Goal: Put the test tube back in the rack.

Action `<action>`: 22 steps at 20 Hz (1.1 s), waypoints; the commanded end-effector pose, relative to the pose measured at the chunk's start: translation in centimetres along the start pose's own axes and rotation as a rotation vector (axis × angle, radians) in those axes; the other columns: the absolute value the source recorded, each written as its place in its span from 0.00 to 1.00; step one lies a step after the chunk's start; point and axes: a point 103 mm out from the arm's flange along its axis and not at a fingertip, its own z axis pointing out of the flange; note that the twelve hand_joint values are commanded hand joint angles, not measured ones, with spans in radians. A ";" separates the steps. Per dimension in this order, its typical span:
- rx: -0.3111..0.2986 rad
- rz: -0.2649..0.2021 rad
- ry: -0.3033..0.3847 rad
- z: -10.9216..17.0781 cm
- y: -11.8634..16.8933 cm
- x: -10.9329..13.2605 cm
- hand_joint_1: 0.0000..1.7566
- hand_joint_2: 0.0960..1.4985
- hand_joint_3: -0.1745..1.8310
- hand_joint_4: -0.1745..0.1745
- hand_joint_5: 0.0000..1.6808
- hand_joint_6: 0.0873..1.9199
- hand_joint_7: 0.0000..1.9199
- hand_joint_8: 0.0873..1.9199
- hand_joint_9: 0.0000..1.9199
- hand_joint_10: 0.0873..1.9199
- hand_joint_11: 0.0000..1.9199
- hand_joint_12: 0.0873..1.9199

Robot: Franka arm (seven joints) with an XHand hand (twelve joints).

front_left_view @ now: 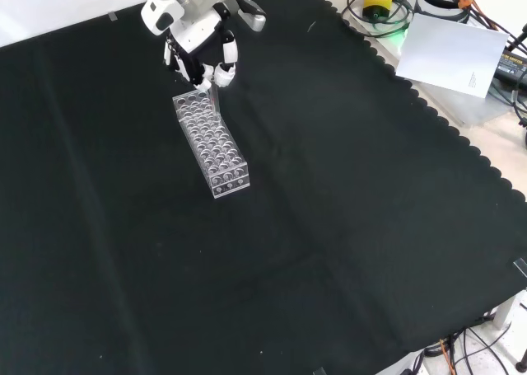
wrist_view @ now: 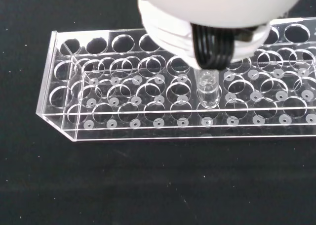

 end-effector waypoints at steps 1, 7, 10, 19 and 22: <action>0.007 0.002 0.007 0.4 0.3 -0.1 0.82 0.33 0.44 0.00 0.82 0.19 0.77 0.27 0.79 0.00 0.39 0.60; 0.016 0.006 0.013 0.6 0.5 -0.2 0.82 0.33 0.44 0.00 0.82 0.19 0.77 0.27 0.79 0.00 0.39 0.60; 0.022 0.008 0.015 0.8 0.7 -0.2 0.82 0.33 0.44 0.00 0.82 0.19 0.77 0.27 0.79 0.00 0.39 0.60; 0.034 0.011 0.025 1.4 1.4 -0.4 0.82 0.33 0.44 0.00 0.82 0.19 0.77 0.27 0.79 0.00 0.39 0.60; 0.038 0.012 0.028 1.6 1.6 -0.5 0.82 0.34 0.44 0.00 0.82 0.19 0.77 0.27 0.79 0.00 0.39 0.60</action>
